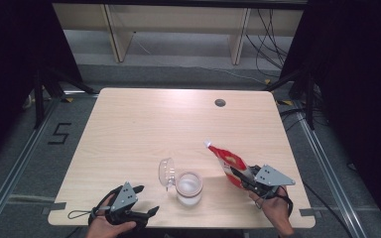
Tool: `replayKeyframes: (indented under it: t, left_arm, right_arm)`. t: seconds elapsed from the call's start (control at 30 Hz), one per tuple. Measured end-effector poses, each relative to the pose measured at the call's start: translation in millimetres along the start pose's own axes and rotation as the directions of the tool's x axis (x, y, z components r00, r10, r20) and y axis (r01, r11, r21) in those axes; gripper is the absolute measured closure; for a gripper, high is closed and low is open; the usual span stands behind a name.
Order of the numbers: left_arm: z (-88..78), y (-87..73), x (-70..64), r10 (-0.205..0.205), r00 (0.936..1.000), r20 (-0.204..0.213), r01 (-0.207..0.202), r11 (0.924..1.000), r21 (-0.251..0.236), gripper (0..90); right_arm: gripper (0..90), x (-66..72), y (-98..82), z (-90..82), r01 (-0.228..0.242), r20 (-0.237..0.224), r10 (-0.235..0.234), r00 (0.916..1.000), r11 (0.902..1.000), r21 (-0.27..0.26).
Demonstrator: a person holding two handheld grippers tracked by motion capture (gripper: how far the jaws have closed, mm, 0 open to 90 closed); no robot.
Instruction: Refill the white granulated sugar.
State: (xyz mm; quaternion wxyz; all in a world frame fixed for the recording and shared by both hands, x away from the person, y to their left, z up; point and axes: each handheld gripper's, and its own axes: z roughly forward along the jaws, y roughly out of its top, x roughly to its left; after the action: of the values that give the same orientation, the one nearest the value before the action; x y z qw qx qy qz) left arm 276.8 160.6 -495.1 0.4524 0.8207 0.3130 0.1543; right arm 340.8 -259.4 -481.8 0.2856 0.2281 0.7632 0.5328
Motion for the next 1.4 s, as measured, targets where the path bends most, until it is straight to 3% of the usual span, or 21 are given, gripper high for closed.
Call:
replayKeyframes:
  t: [0.23, 0.3, 0.4, 0.5, 0.67, 0.73, 0.77, 0.87, 0.9, 1.0, 1.07, 1.17, 1.27, 1.3, 1.37, 1.4]
  left_arm:
    - [-0.6, 0.7, 2.2, 0.034, 0.9994, 0.001, -0.034, 0.9994, 0.001, 17.3]
    - [-0.3, 0.5, 1.9, 0.031, 0.9995, 0.001, -0.031, 0.9995, 0.001, 17.3]
    - [-0.3, 0.5, 2.3, 0.032, 0.9995, 0.001, -0.032, 0.9995, 0.002, 17.3]
    - [-0.4, 0.6, 2.4, 0.033, 0.9995, 0.000, -0.033, 0.9994, 0.001, 17.3]
    - [-0.4, 0.4, 2.7, 0.028, 0.9996, -0.003, -0.028, 0.9996, 0.001, 17.3]
    - [-0.5, 0.5, 2.8, 0.027, 0.9996, -0.002, -0.027, 0.9996, -0.001, 17.3]
    - [-0.6, 0.5, 2.8, 0.027, 0.9996, -0.002, -0.027, 0.9996, -0.001, 17.3]
    - [-0.6, 0.5, 2.6, 0.022, 0.9997, 0.000, -0.022, 0.9997, -0.004, 17.3]
    - [-0.7, 0.5, 2.4, 0.022, 0.9998, -0.003, -0.022, 0.9998, -0.004, 17.3]
    - [-0.5, 0.3, 2.0, 0.015, 0.9999, -0.001, -0.015, 0.9999, -0.004, 17.3]
    - [-0.1, -0.2, 1.1, -0.004, 1.0000, -0.001, 0.004, 1.0000, -0.005, 17.3]
    - [-0.5, -0.1, 1.1, -0.009, 1.0000, -0.004, 0.009, 0.9999, -0.007, 17.3]
    - [-0.7, -0.1, 0.9, -0.007, 1.0000, -0.005, 0.007, 1.0000, -0.005, 17.3]
    - [-0.6, 0.0, 1.3, 0.002, 1.0000, -0.003, -0.002, 1.0000, -0.006, 17.3]
    - [-0.4, 0.1, 1.6, 0.003, 1.0000, -0.003, -0.003, 1.0000, -0.002, 17.3]
    - [-0.2, 0.0, 1.2, -0.002, 1.0000, 0.000, 0.002, 1.0000, -0.005, 17.3]
  right_arm:
    - [73.8, 1.2, 0.7, -6.0, 0.005, 0.009, -0.005, 0.9999, 0.9994, 0.034]
    - [73.3, 0.2, 0.2, -7.4, -0.021, 0.008, 0.020, 0.9998, 0.9992, 0.034]
    - [72.8, -1.8, -1.1, -9.8, -0.022, 0.020, 0.022, 0.9996, 0.9992, 0.032]
    - [72.3, -2.6, -3.3, -13.3, -0.063, 0.034, 0.062, 0.9975, 0.9976, 0.029]
    - [71.8, -6.7, -5.1, -19.1, -0.071, 0.043, 0.069, 0.9967, 0.9965, 0.044]
    - [71.9, -6.5, -7.3, -22.8, -0.134, 0.049, 0.132, 0.9900, 0.9899, 0.045]
    - [71.9, -7.3, -8.1, -22.6, -0.124, 0.054, 0.123, 0.9909, 0.9920, 0.022]
    - [71.6, -6.7, -8.4, -25.4, -0.131, 0.053, 0.129, 0.9902, 0.9908, 0.033]
    - [71.4, -8.0, -8.3, -26.8, -0.106, 0.053, 0.104, 0.9931, 0.9934, 0.043]
    - [70.6, -4.9, -8.1, -29.6, -0.138, 0.064, 0.135, 0.9888, 0.9889, 0.055]
    - [69.7, -6.5, -7.9, -30.9, -0.128, 0.067, 0.125, 0.9899, 0.9910, 0.040]
    - [67.5, -4.0, -8.5, -35.8, -0.197, 0.087, 0.192, 0.9775, 0.9792, 0.049]
    - [65.2, -6.1, -10.4, -41.2, -0.192, 0.107, 0.188, 0.9764, 0.9806, 0.037]
    - [64.4, -4.6, -10.7, -42.7, -0.215, 0.111, 0.210, 0.9714, 0.9757, 0.040]
    - [62.6, -4.2, -10.3, -43.7, -0.198, 0.113, 0.191, 0.9751, 0.9789, 0.052]
    - [61.8, -1.1, -9.5, -43.8, -0.224, 0.121, 0.217, 0.9685, 0.9733, 0.048]
